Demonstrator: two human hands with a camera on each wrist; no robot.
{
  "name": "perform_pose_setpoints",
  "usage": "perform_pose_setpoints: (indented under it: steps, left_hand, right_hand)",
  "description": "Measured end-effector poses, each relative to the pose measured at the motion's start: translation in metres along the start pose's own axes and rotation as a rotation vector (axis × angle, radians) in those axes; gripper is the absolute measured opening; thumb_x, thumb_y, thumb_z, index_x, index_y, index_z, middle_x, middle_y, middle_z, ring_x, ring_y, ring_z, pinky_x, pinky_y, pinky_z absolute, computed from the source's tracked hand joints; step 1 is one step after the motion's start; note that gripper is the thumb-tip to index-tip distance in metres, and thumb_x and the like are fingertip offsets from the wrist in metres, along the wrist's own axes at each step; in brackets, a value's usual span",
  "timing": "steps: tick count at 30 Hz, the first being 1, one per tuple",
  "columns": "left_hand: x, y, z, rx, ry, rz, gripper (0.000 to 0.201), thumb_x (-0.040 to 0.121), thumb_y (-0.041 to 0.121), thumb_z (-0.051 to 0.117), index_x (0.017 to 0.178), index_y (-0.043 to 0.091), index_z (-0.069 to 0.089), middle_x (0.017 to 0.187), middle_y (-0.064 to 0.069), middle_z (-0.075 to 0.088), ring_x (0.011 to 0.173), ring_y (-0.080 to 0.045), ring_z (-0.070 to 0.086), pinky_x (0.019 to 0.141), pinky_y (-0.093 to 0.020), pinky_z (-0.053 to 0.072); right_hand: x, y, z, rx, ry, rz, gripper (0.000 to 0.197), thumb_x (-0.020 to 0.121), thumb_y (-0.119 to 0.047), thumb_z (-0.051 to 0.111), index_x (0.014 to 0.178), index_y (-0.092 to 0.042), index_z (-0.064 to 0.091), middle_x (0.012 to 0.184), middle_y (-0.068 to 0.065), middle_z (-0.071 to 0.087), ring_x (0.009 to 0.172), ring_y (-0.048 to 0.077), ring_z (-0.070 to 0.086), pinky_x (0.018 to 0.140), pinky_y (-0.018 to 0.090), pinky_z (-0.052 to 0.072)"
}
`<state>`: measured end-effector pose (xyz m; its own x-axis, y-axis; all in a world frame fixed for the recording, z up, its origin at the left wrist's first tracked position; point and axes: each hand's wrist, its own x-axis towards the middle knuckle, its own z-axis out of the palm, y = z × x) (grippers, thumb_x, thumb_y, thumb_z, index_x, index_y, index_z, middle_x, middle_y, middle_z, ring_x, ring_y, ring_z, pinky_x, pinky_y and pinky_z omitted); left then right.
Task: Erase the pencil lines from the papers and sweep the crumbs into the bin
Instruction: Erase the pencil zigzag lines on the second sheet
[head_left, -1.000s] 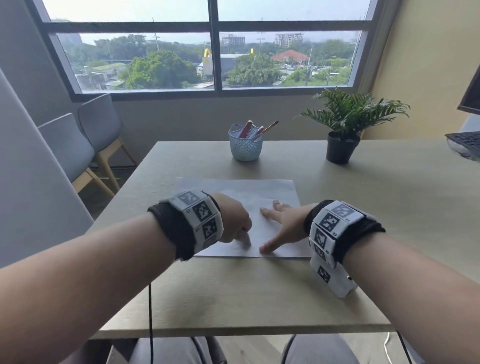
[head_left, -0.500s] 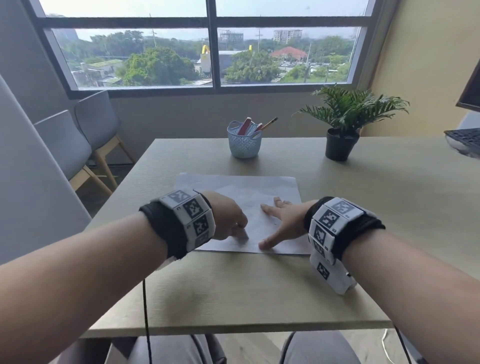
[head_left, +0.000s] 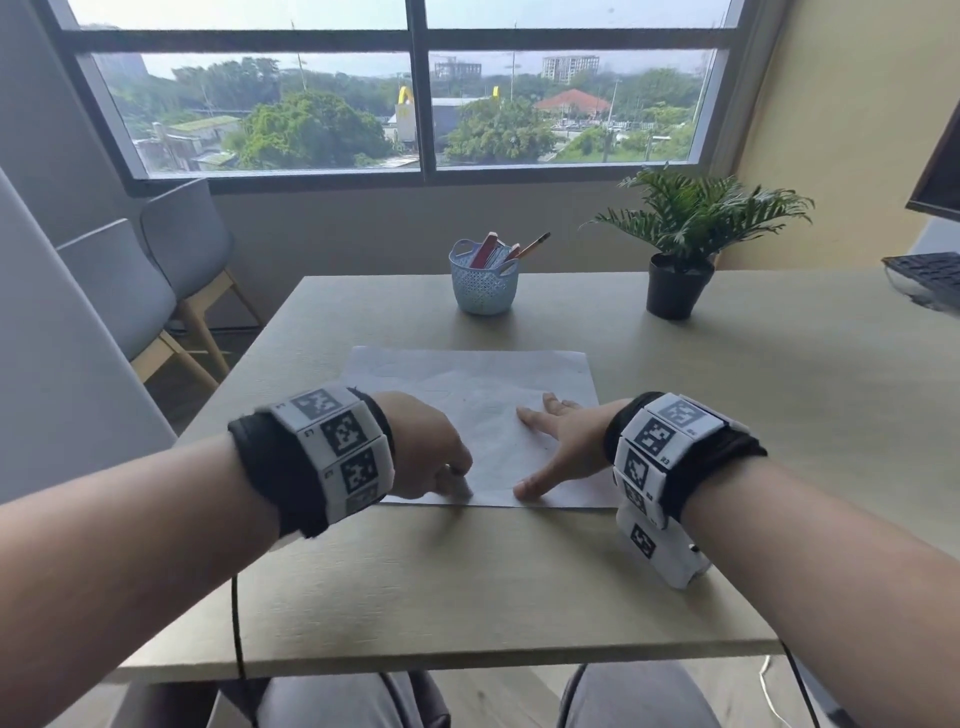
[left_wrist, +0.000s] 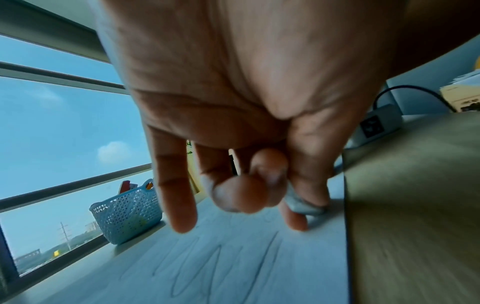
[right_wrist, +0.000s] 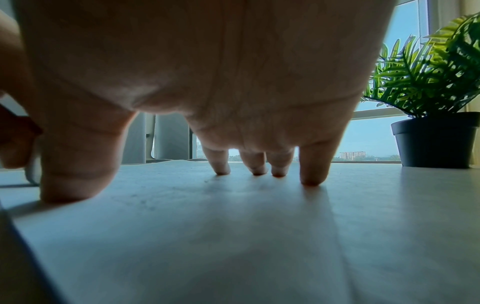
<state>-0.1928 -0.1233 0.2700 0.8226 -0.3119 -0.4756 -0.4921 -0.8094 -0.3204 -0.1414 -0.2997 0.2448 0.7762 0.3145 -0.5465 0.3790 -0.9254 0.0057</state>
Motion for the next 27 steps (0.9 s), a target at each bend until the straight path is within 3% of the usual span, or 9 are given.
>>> perform_pose_setpoints:
  steps: [4, 10, 16, 22, 27]
  left_hand:
    - [0.006, -0.008, 0.003, -0.026, 0.044, -0.025, 0.026, 0.1, 0.044, 0.04, 0.115, 0.032, 0.056, 0.104, 0.007, 0.062, 0.081, -0.016, 0.046, 0.069, -0.028, 0.037]
    - [0.0, -0.002, 0.008, -0.034, 0.068, 0.0, 0.031, 0.098, 0.052, 0.037, 0.106, 0.031, 0.058, 0.082, 0.009, 0.051, 0.078, -0.017, 0.048, 0.068, -0.027, 0.038]
    - [0.005, -0.008, 0.004, -0.051, 0.074, -0.033, 0.029, 0.1, 0.047, 0.038, 0.112, 0.03, 0.057, 0.102, 0.005, 0.063, 0.08, -0.017, 0.047, 0.069, -0.027, 0.038]
    - [0.0, 0.003, 0.004, -0.038, 0.038, -0.012, 0.031, 0.1, 0.046, 0.035, 0.111, 0.027, 0.056, 0.087, 0.006, 0.052, 0.08, -0.017, 0.048, 0.071, -0.029, 0.041]
    - [0.002, 0.002, -0.004, -0.014, 0.021, -0.035, 0.029, 0.1, 0.044, 0.038, 0.116, 0.028, 0.056, 0.105, 0.004, 0.061, 0.082, -0.017, 0.047, 0.069, -0.028, 0.037]
  right_hand:
    - [-0.002, -0.001, -0.001, 0.009, 0.005, -0.002, 0.11, 0.074, -0.076, 0.056, 0.152, -0.035, -0.009, 0.16, 0.001, -0.017, 0.149, 0.018, -0.007, 0.119, 0.043, 0.004]
    - [-0.003, -0.001, -0.002, 0.006, -0.004, 0.002, 0.11, 0.073, -0.077, 0.056, 0.152, -0.036, -0.009, 0.16, 0.0, -0.017, 0.149, 0.017, -0.006, 0.119, 0.044, 0.003]
    - [-0.003, -0.001, -0.002, 0.007, -0.015, 0.002, 0.11, 0.073, -0.077, 0.056, 0.152, -0.036, -0.01, 0.16, 0.0, -0.017, 0.149, 0.017, -0.006, 0.12, 0.045, 0.004]
    - [-0.003, 0.001, -0.002, 0.012, -0.009, -0.004, 0.112, 0.071, -0.078, 0.056, 0.151, -0.037, -0.009, 0.16, -0.002, -0.017, 0.148, 0.016, -0.008, 0.119, 0.045, 0.003]
    - [-0.002, 0.006, -0.004, 0.019, -0.044, -0.001, 0.117, 0.064, -0.079, 0.062, 0.149, -0.044, -0.011, 0.159, -0.008, -0.019, 0.147, 0.017, -0.014, 0.118, 0.051, -0.001]
